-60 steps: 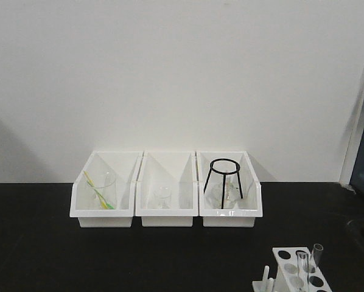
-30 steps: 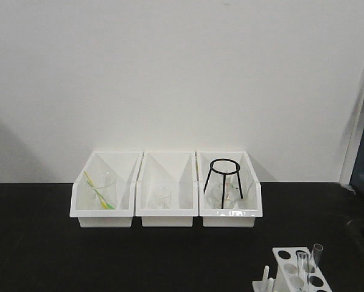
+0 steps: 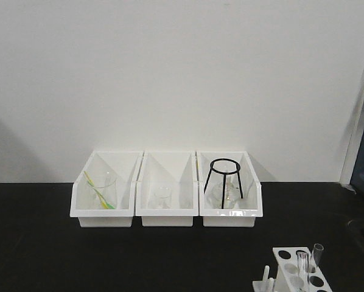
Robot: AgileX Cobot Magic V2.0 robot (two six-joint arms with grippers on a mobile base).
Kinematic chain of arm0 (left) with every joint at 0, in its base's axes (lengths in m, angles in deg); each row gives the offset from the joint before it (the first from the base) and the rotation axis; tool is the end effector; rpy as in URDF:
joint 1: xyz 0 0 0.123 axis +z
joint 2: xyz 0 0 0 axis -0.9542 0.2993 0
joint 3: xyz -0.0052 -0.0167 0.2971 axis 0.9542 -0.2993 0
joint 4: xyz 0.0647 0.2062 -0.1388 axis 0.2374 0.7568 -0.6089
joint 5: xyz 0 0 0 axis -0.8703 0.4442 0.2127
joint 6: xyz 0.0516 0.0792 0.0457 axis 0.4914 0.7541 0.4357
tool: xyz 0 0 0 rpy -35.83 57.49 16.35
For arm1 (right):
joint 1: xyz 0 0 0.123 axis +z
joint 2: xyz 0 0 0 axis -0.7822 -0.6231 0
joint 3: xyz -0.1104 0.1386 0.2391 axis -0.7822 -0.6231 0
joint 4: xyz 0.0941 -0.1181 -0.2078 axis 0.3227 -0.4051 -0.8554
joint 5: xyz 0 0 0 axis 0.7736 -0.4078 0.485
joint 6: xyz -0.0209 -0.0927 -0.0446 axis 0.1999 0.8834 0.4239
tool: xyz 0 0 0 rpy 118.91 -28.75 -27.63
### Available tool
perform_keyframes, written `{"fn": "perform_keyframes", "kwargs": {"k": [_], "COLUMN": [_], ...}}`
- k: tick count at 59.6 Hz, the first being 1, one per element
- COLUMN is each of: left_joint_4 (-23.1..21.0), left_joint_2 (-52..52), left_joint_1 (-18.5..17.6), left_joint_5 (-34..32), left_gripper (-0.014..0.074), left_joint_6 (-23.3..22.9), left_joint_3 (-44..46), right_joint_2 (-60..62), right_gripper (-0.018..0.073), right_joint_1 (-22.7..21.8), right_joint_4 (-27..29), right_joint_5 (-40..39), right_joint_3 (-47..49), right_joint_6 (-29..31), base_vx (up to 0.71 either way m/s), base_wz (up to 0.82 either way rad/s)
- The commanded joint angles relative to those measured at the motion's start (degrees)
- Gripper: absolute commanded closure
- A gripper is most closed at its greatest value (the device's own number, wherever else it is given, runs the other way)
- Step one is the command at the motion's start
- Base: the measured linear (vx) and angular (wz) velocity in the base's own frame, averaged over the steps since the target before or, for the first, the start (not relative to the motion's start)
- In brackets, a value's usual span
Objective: Flip and reinsert test tube from rack
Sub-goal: 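Open the right gripper and raise it away from the tube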
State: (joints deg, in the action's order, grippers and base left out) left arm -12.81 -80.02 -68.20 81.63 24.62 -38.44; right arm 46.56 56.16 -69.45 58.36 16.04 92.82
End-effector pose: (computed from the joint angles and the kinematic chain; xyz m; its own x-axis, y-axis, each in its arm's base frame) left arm 0.0603 0.0060 0.1741 -0.2036 -0.1356 -0.9696 -0.1150 0.9868 -0.1138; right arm 0.0628 0.0052 0.1869 -0.0919 -0.0621 -0.9938 -0.0872 0.9947 -0.0541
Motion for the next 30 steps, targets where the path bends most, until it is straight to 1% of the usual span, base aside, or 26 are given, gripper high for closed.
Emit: {"fn": "perform_keyframes", "kwargs": {"k": [1,30], "left_joint_4": [-0.2,-0.2], "left_joint_2": [-0.7,-0.7], "left_joint_1": [-0.4,-0.4], "left_joint_5": [-5.0,-5.0], "left_gripper": [0.0603,0.0603], "left_joint_6": [0.0,0.0], "left_joint_3": [-0.1,-0.1], "right_joint_2": [0.4,0.4], "right_gripper": [0.0572,0.0571], "right_joint_1": [-0.1,-0.1], "right_joint_4": [0.7,1.0], "right_joint_5": [-2.9,-2.7], "right_joint_3": [-0.1,-0.1], "right_joint_6": [-0.3,-0.3], "base_vx": [0.0,0.0], "base_wz": [0.0,0.0]}}
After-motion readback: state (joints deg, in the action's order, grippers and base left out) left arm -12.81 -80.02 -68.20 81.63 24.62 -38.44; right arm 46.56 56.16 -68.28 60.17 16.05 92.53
